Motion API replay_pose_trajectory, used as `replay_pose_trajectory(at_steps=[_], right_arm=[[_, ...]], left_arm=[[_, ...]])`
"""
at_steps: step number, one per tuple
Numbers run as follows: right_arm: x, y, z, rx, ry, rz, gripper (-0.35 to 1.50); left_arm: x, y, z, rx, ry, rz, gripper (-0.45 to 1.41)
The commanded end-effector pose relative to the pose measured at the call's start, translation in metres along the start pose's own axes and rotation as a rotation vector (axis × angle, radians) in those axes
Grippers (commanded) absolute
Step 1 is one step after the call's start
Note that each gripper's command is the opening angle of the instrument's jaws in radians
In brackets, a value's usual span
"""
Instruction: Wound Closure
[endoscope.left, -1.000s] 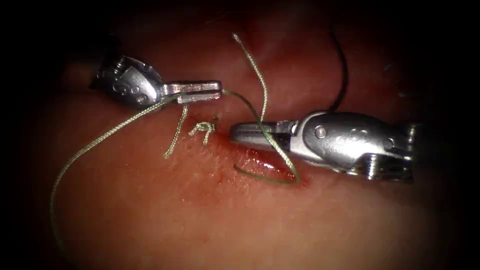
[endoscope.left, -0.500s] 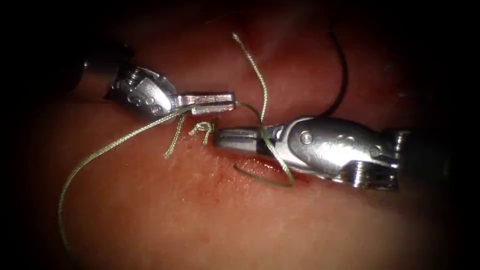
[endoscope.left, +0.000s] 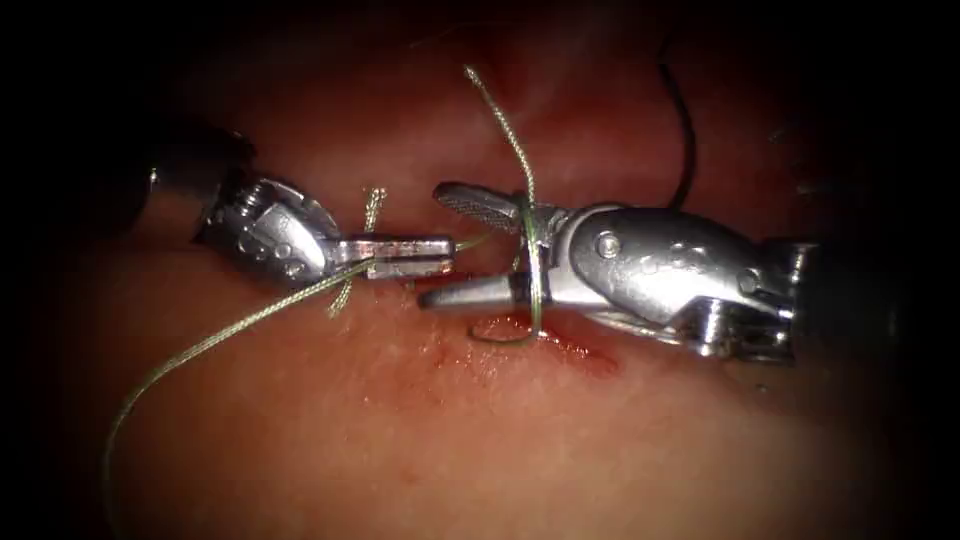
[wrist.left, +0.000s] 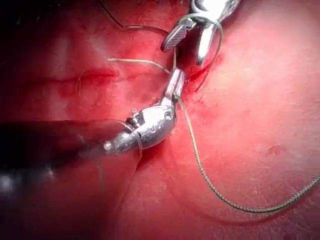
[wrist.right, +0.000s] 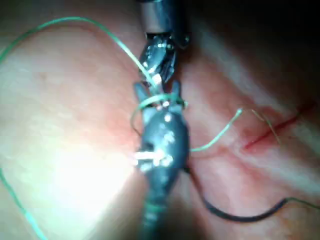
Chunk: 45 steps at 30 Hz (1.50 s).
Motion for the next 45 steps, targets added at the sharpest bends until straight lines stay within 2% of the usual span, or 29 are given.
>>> replay_pose_trajectory(at_steps=[1, 2, 8, 13, 17, 29, 40, 45], right_arm=[[-0.0005, 0.0006, 0.0009, -0.028, 0.011, 0.008, 0.88], [-0.0006, 0.0009, 0.0008, -0.047, 0.021, 0.023, 0.83], [-0.0008, 0.0012, 0.001, -0.077, 0.025, 0.037, 0.69], [-0.0017, 0.001, 0.0019, -0.112, 0.018, 0.036, 0.69], [-0.0033, 0.0007, 0.0028, -0.147, -0.052, 0.025, 0.71], [-0.0049, -0.0007, 0.0044, -0.116, -0.118, 0.009, 0.71], [-0.0056, -0.003, 0.0057, -0.03, -0.158, -0.02, 0.74], [-0.0055, -0.0043, 0.0064, 0.021, -0.151, -0.022, 0.74]], left_arm=[[0.0009, 0.0005, 0.001, -0.017, -0.003, -0.003, -0.45], [0.0023, 0.0008, 0.0016, -0.028, 0.005, -0.009, -0.45], [0.0047, 0.001, 0.0032, -0.041, 0.027, -0.017, -0.45], [0.0061, 0.0015, 0.0042, -0.054, 0.039, -0.021, -0.45], [0.0084, 0.0007, 0.0046, -0.058, 0.052, -0.028, -0.45], [0.0133, -0.0026, 0.005, -0.053, 0.078, -0.018, -0.45], [0.0124, -0.0084, 0.0041, -0.024, 0.065, -0.007, -0.45], [0.0096, -0.0118, 0.0036, -0.005, 0.047, -0.003, -0.45]])
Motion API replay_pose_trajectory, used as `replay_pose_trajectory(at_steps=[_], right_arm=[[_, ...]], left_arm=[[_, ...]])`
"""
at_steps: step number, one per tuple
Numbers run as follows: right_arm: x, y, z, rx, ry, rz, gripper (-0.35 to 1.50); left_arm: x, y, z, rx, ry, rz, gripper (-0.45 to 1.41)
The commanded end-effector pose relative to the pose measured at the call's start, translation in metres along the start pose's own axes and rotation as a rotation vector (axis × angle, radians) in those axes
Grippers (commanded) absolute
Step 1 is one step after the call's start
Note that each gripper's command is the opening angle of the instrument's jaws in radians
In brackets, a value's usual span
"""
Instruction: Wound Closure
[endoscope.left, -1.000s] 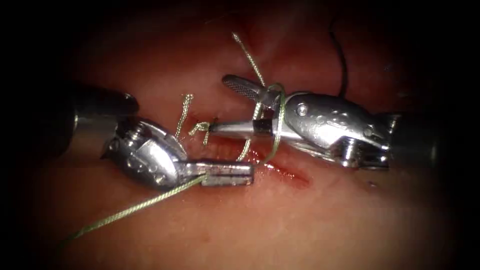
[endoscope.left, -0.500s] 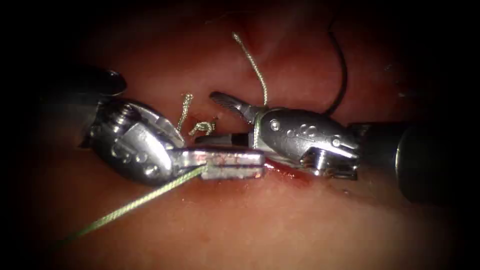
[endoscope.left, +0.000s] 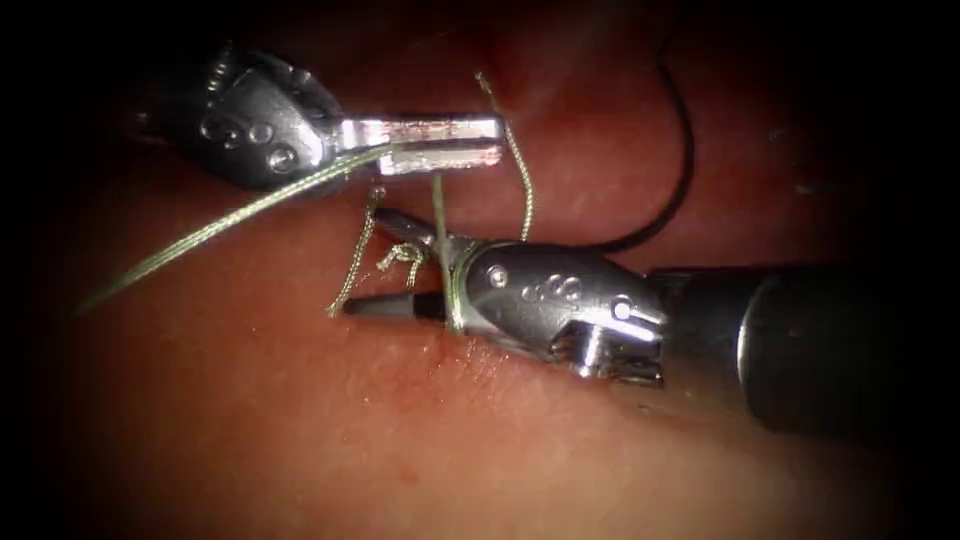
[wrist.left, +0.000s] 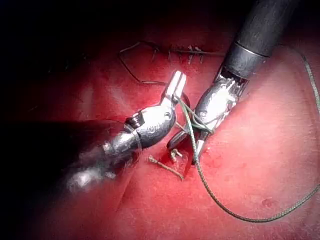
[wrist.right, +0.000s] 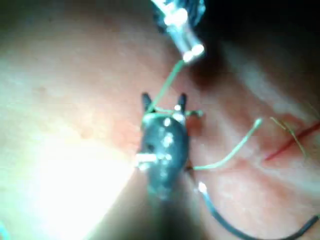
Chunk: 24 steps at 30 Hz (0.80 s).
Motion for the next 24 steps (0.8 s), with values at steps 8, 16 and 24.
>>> replay_pose_trajectory(at_steps=[8, 16, 24], right_arm=[[0.0005, -0.0015, 0.0013, 0.071, 0.021, -0.017, 0.71], [0.0008, -0.0017, 0.0008, 0.086, 0.04, -0.019, 0.67], [0.0016, -0.0012, 0.0003, 0.1, 0.167, 0.008, 0.61]], left_arm=[[-0.0068, -0.0007, 0.0004, 0.003, -0.016, 0.013, -0.45], [-0.0123, 0.0008, -0.001, -0.003, -0.037, -0.009, -0.45], [-0.015, 0.0022, -0.0017, -0.005, -0.05, -0.022, -0.45]])
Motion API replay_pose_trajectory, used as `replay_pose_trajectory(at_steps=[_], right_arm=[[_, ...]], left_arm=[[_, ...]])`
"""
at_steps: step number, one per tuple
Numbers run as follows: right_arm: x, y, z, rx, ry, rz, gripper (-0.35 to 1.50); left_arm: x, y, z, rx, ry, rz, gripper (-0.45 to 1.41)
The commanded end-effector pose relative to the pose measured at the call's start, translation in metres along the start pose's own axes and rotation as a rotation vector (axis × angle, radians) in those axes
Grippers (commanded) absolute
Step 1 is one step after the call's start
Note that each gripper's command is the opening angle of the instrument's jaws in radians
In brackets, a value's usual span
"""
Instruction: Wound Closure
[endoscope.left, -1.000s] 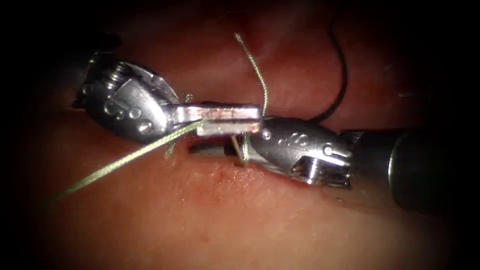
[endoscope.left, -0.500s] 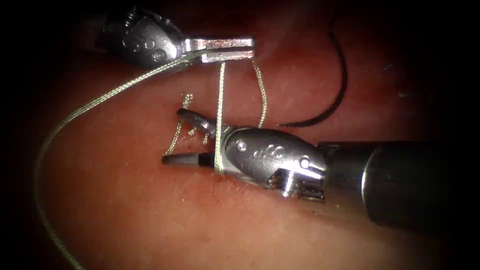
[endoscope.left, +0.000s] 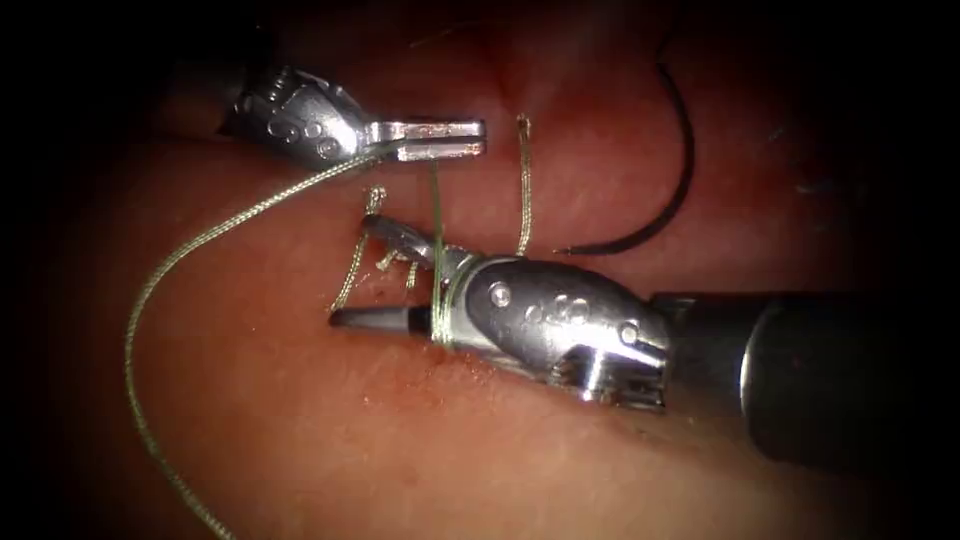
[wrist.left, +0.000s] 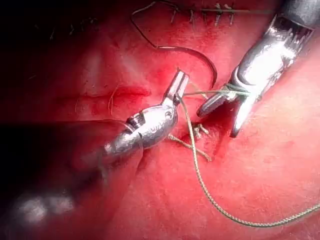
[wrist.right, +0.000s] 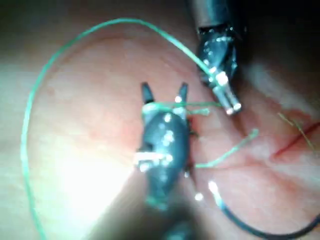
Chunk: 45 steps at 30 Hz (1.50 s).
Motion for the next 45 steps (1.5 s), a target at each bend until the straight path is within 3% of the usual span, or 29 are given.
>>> replay_pose_trajectory(at_steps=[1, 3, 10, 20, 27, 34, 45], right_arm=[[-0.0003, 0.0, 0.0009, 0.003, 0.039, 0.029, 0.59], [-0.0001, 0.0003, 0.0008, 0.008, 0.122, 0.075, 0.57], [0.0002, 0.0007, -0.0008, -0.036, 0.215, 0.148, 0.56], [-0.0008, 0.0007, -0.0033, -0.09, 0.242, 0.198, 0.52], [-0.0024, 0.0026, -0.0059, -0.169, 0.279, 0.274, 0.49], [-0.0029, 0.0032, -0.0066, -0.199, 0.286, 0.292, 0.49], [-0.0043, 0.0028, -0.0072, -0.286, 0.263, 0.436, 0.44]], left_arm=[[-0.0006, 0.0, 0.0007, 0.002, -0.001, 0.001, -0.45], [-0.0003, 0.0004, 0.0009, 0.004, -0.003, 0.0, -0.45], [0.0007, 0.0016, 0.0, -0.001, 0.0, 0.0, -0.45], [0.0012, 0.0035, -0.001, -0.006, -0.001, -0.004, -0.45], [0.001, 0.005, -0.0017, -0.015, 0.001, -0.011, -0.45], [0.0009, 0.0055, -0.0024, -0.032, 0.006, -0.055, -0.45], [-0.0004, 0.0086, 0.0, -0.071, 0.001, -0.037, -0.45]])
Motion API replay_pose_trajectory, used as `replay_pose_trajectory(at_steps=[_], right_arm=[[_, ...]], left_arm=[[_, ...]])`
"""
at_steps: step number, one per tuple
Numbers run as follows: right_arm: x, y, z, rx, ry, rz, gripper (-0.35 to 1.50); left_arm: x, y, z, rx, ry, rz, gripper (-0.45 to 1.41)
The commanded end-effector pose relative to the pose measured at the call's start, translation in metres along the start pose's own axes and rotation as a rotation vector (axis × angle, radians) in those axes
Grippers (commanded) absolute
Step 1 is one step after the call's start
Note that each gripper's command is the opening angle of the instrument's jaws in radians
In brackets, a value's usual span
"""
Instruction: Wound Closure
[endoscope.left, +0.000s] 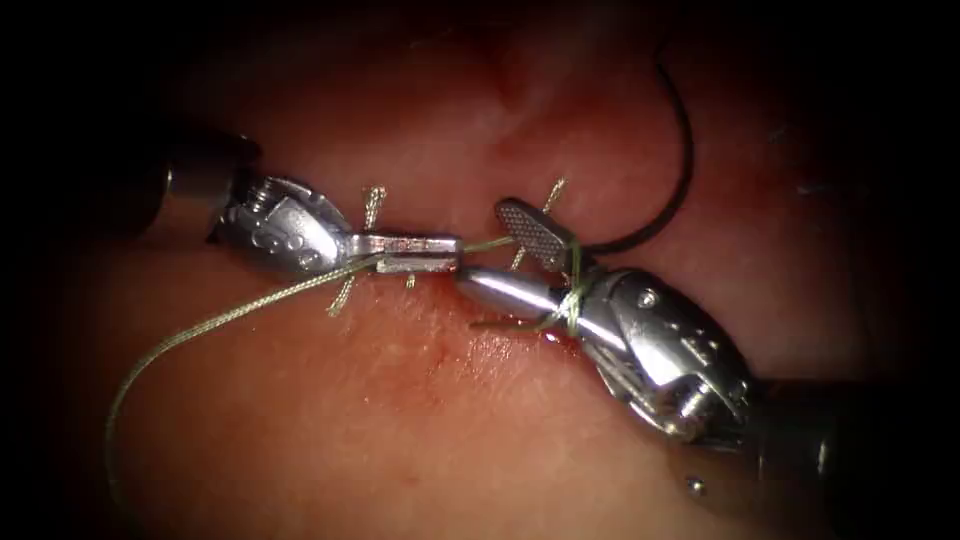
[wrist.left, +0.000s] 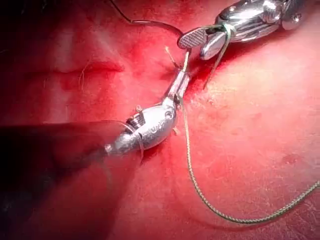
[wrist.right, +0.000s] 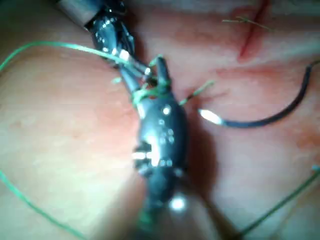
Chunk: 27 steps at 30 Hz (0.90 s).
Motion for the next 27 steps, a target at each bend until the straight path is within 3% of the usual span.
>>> replay_pose_trajectory(at_steps=[1, 6, 18, 27], right_arm=[[-0.0008, 0.0001, 0.0002, -0.026, -0.011, 0.016, 0.44], [-0.0011, 0.0007, -0.0006, -0.102, -0.018, 0.064, 0.44], [-0.0028, 0.0031, -0.0012, -0.272, -0.138, 0.229, 0.49], [-0.0029, 0.0047, 0.0002, -0.304, -0.14, 0.262, 0.54]], left_arm=[[-0.0006, 0.0001, 0.0008, -0.005, 0.003, 0.003, -0.45], [-0.0002, 0.0007, 0.002, -0.013, 0.006, 0.004, -0.45], [0.0009, 0.002, 0.0043, -0.035, 0.007, 0.005, -0.45], [0.001, 0.0018, 0.0047, -0.036, 0.001, 0.004, -0.45]])
